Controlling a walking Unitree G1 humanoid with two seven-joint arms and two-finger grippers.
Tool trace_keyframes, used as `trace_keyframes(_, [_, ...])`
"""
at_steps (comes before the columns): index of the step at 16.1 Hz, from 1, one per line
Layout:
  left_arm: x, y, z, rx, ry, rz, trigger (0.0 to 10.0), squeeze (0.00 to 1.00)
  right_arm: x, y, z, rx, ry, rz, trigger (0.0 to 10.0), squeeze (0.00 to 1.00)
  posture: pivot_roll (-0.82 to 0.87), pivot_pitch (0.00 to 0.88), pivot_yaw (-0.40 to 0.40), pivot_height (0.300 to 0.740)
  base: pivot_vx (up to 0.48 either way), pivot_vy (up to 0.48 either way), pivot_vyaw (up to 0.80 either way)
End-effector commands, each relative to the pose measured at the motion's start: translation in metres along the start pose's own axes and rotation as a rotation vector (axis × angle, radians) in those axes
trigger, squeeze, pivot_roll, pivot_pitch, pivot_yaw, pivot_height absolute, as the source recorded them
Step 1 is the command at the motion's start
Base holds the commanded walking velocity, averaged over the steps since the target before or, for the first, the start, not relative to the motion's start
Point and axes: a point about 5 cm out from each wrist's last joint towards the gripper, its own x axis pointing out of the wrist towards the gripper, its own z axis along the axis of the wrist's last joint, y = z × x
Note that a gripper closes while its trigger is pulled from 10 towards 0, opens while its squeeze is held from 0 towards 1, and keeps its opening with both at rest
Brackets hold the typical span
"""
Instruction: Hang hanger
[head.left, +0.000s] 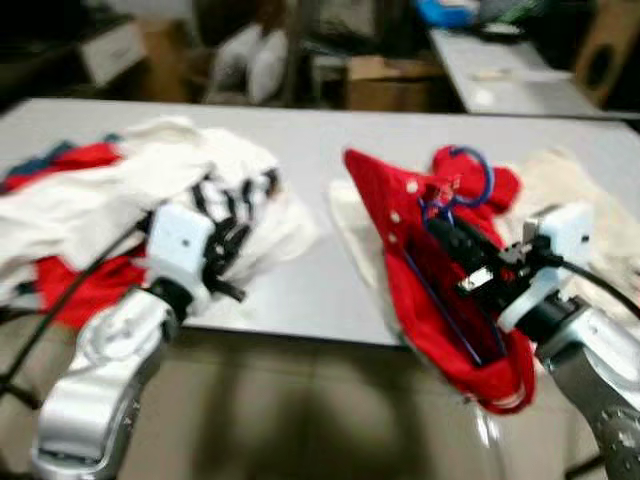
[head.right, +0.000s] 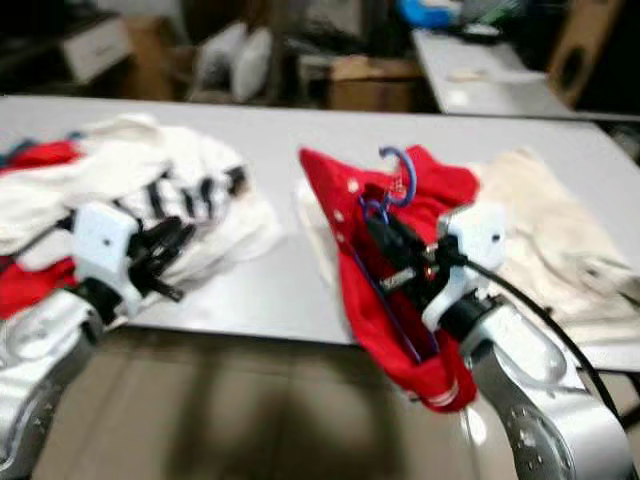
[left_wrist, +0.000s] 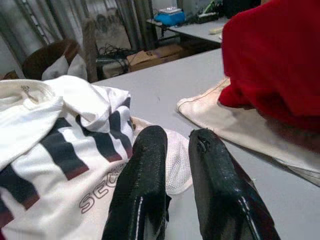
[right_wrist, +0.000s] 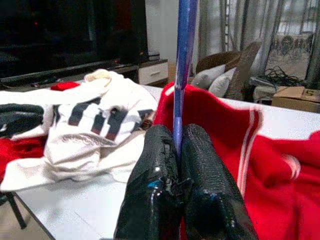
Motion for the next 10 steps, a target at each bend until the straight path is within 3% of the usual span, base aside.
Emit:
trace_keyframes(1, [0.001, 0.001, 0.001, 0.029, -0.002, 0.025, 10.0, 0.00, 0.000, 0.007, 0.005, 0.012, -0.021, 0.007, 10.0, 0.00, 0.03, 0.000, 0.035, 0.740, 0.000, 0.000, 0.80])
trace_keyframes(5, [0.004, -0.004, 0.001, 0.028, -0.009, 0.019, 10.0, 0.00, 0.001, 0.010, 0.006, 0.024, -0.029, -0.013, 10.0, 0.00, 0.03, 0.000, 0.037, 0.740, 0.000, 0.000, 0.80])
trace_keyframes(10, [0.005, -0.004, 0.003, 0.033, -0.019, 0.027, 10.0, 0.00, 0.001, 0.005, 0.014, 0.012, -0.050, -0.007, 10.0, 0.00, 0.03, 0.000, 0.026, 0.740, -0.240, 0.000, 0.80])
